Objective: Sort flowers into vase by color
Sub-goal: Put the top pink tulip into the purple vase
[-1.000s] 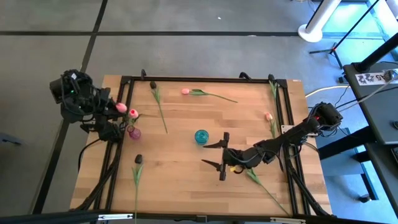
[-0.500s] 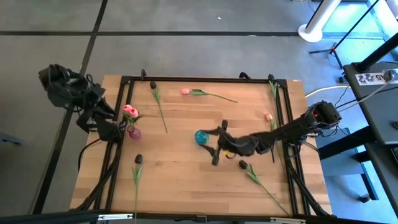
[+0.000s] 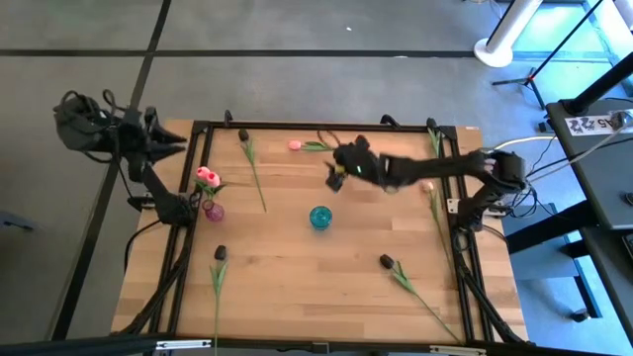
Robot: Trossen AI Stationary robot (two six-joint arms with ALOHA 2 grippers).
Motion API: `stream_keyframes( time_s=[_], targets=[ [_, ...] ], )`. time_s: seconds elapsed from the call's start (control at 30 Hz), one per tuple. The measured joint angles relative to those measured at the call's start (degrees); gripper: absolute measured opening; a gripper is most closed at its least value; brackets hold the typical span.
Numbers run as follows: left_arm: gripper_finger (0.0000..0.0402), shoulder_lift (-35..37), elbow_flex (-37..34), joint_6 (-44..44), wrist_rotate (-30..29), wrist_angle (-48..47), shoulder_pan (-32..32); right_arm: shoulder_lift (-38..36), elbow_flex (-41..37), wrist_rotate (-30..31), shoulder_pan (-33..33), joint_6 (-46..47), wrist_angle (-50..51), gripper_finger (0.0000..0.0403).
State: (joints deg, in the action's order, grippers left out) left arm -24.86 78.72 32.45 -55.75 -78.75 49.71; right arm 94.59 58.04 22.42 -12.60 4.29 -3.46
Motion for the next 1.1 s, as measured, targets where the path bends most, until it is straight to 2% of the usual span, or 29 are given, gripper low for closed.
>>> stream_keyframes(
  time_s=[0.17,0.37,0.5,0.6,0.93,1.03,1.1],
  targets=[
    [0.0110,0.0,0.4,-0.1,-8.0,-0.1,-0.3,4.3,-0.9,-11.9,-10.6,-2.0,6.3,0.0246],
    [0.0110,0.0,0.2,-0.2,-10.8,-0.1,-0.3,10.2,-3.1,-17.1,-17.7,-3.1,6.9,0.0246],
    [0.0110,0.0,-0.5,-0.2,-11.6,-0.1,-0.3,12.6,-3.1,-15.1,-17.9,-2.2,6.1,0.0235],
    [0.0110,0.0,-0.9,-0.2,-12.7,-0.1,-0.3,12.9,-3.1,-12.4,-17.5,-2.1,6.1,0.0203],
    [0.0110,0.0,-3.4,1.9,-12.6,0.0,-0.3,13.0,-3.1,-17.8,-18.5,-0.9,8.2,0.0014],
    [0.0110,0.0,-4.6,2.6,-12.6,0.0,-0.3,12.1,-3.1,-16.1,-16.0,2.0,10.9,0.0014],
    [0.0110,0.0,-5.3,3.5,-12.5,0.1,-0.3,10.1,-3.2,-15.7,-13.3,4.8,16.2,0.0013]
  ],
)
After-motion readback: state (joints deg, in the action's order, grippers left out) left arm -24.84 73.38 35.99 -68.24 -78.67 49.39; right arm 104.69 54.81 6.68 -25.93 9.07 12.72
